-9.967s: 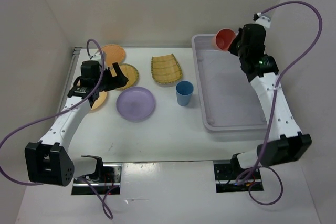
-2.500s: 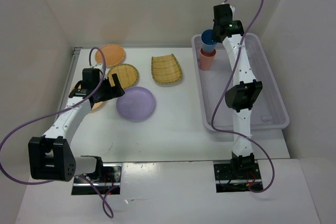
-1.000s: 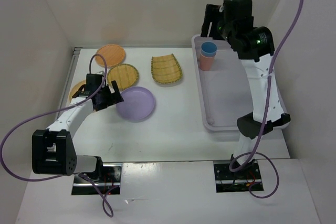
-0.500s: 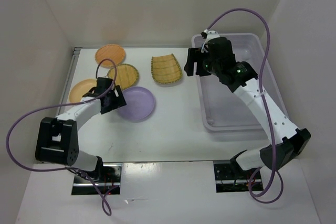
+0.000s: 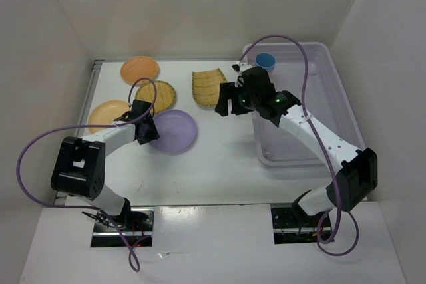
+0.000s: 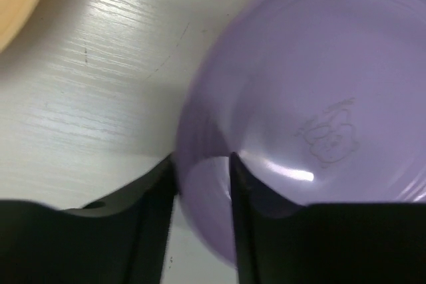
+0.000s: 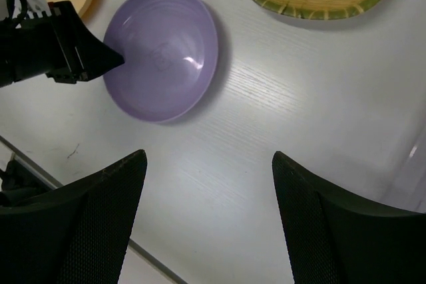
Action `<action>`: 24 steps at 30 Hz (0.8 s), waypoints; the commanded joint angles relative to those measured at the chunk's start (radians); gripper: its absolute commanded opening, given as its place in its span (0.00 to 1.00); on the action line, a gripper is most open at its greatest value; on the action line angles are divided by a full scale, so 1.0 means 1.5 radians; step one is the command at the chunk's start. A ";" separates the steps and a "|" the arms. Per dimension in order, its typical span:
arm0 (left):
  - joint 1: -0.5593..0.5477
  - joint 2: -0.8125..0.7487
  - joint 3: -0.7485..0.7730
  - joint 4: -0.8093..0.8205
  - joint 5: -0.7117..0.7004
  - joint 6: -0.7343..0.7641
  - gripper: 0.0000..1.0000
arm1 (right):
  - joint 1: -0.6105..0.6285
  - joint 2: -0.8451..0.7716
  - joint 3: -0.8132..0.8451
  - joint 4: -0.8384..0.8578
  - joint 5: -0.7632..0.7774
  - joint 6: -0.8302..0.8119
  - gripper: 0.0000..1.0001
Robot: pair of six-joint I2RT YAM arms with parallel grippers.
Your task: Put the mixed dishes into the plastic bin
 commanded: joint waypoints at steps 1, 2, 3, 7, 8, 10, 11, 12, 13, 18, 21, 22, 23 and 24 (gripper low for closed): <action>-0.004 0.002 -0.001 0.025 -0.011 -0.017 0.39 | 0.023 0.019 -0.004 0.054 -0.014 0.014 0.81; -0.004 0.002 -0.008 0.031 -0.011 -0.017 0.36 | 0.032 0.029 -0.004 0.060 -0.014 0.014 0.81; -0.004 0.002 -0.009 0.031 -0.003 -0.017 0.31 | 0.032 0.039 -0.004 0.066 -0.014 0.020 0.81; -0.004 -0.006 -0.009 0.025 0.012 -0.011 0.00 | 0.052 0.073 -0.004 0.066 -0.014 0.020 0.81; -0.004 -0.013 0.000 0.013 0.012 -0.003 0.00 | 0.060 0.080 -0.004 0.066 -0.014 0.020 0.81; -0.004 -0.048 0.009 -0.004 0.018 0.004 0.00 | 0.067 0.100 -0.004 0.066 -0.014 0.020 0.81; -0.004 -0.064 0.019 -0.026 0.018 0.010 0.00 | 0.067 0.100 0.002 0.066 -0.020 0.020 0.81; -0.004 -0.100 0.025 -0.037 0.018 0.010 0.00 | 0.067 0.109 0.002 0.066 -0.020 0.026 0.81; -0.004 -0.119 0.035 -0.047 0.018 0.016 0.00 | 0.067 0.109 0.002 0.066 -0.026 0.026 0.81; -0.004 -0.225 0.072 -0.104 0.071 0.043 0.00 | 0.073 0.131 -0.004 0.091 -0.063 0.032 0.81; -0.004 -0.238 0.082 -0.129 0.127 0.049 0.00 | 0.073 0.144 -0.004 0.110 -0.088 0.032 0.81; -0.004 -0.238 0.082 -0.129 0.142 0.049 0.00 | 0.073 0.144 -0.004 0.110 -0.088 0.032 0.81; -0.004 -0.238 0.082 -0.129 0.155 0.049 0.00 | 0.073 0.150 -0.004 0.110 -0.096 0.032 0.81; -0.004 -0.246 0.082 -0.129 0.175 0.049 0.00 | 0.073 0.150 -0.004 0.110 -0.096 0.038 0.81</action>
